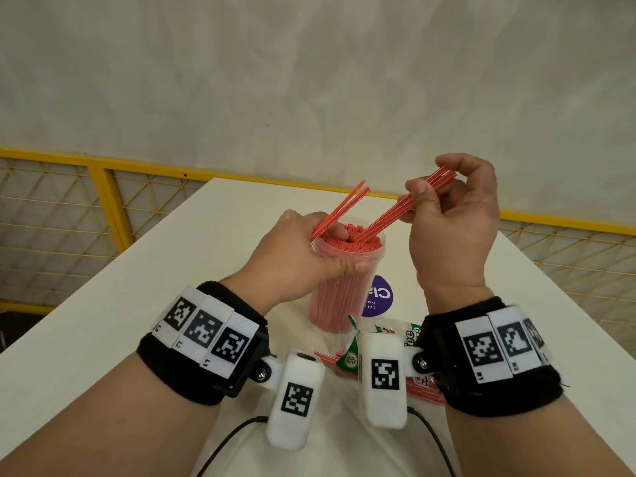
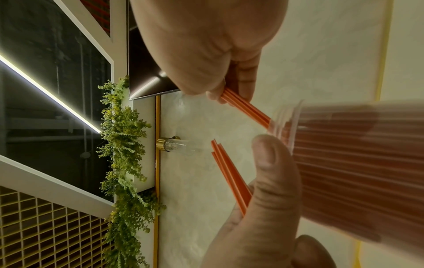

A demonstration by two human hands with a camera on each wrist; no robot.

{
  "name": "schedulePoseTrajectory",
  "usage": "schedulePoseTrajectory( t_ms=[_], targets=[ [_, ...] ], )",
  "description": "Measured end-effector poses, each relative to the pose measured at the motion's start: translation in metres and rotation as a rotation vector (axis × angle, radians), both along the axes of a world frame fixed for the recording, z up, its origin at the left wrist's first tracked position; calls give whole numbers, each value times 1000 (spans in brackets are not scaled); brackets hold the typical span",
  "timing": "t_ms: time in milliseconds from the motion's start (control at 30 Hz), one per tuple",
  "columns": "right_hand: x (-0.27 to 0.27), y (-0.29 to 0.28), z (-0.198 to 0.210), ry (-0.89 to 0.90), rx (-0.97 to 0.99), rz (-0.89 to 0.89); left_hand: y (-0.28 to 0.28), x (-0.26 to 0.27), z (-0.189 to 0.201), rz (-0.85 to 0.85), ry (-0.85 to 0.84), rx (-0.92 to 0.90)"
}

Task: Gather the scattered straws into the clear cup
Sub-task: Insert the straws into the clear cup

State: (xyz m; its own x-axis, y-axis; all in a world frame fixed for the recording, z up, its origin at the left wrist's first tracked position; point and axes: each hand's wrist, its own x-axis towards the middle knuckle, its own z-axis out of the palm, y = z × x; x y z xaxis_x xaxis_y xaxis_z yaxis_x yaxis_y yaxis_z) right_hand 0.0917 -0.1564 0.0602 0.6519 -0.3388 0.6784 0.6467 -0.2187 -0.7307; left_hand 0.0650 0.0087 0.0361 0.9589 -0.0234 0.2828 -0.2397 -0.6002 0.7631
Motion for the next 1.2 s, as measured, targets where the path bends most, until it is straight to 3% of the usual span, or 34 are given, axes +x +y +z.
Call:
schedulePoseTrajectory(
  t_ms=[233,433,500,600,633,767,900,1033,1200],
  targets=[
    [0,4,-2,-1,55,19,-2,1,-3,-14,-39,-75],
    [3,5,-7,3,-22,19,-2,0,-1,-14,-1,-131],
    [6,4,-10,87,-154,81,-3,-2,1,9,50,-253],
    [6,7,-17,342,-517,205,-3,-5,6,67,155,-523],
    [6,7,-19,396,-526,230,-2,-4,7,74,169,-596],
    [11,4,-17,353,-300,195,0,-3,8,84,147,-684],
    [10,3,-20,457,-389,257,0,-4,9,76,145,-745],
    [12,5,-19,397,-233,201,2,-4,12,54,175,-812],
    [12,9,-27,470,-273,179,2,-6,14,28,186,-822]
  ],
)
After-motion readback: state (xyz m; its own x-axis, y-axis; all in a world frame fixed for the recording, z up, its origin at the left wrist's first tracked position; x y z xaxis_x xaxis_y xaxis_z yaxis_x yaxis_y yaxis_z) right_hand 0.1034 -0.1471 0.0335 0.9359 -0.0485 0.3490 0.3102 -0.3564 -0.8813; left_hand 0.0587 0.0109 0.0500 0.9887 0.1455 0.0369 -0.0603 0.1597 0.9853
